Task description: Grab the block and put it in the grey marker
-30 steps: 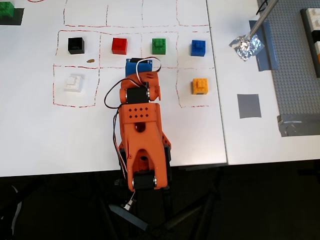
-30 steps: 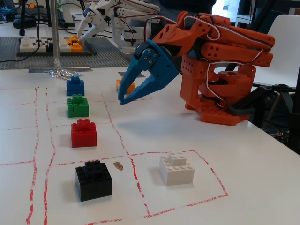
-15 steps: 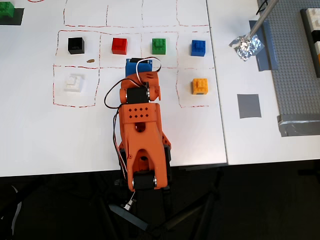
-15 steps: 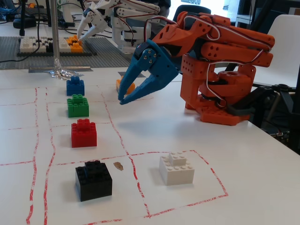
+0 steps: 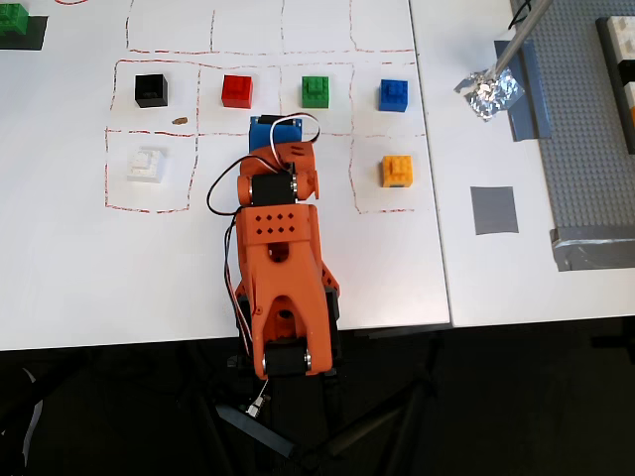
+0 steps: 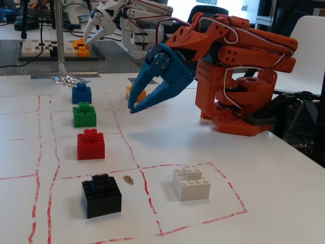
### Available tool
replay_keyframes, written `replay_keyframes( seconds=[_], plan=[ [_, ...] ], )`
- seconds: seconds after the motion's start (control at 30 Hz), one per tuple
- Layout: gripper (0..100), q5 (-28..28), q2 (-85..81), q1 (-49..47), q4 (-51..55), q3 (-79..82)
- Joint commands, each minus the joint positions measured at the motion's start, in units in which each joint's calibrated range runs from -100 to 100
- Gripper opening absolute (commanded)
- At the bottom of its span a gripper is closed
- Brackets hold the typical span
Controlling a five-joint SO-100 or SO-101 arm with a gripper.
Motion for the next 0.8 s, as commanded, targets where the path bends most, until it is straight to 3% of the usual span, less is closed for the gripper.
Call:
replay_keyframes(
  seconds=[0.0,0.53,0.77],
  plan=[
    [1,0.78,-0.94,-0.88,-1.55,0.90],
    [0,1.90,-0.94,-2.21,-1.55,0.90],
    [0,5.86,1.99,-3.44,-1.63,-4.72]
  ],
)
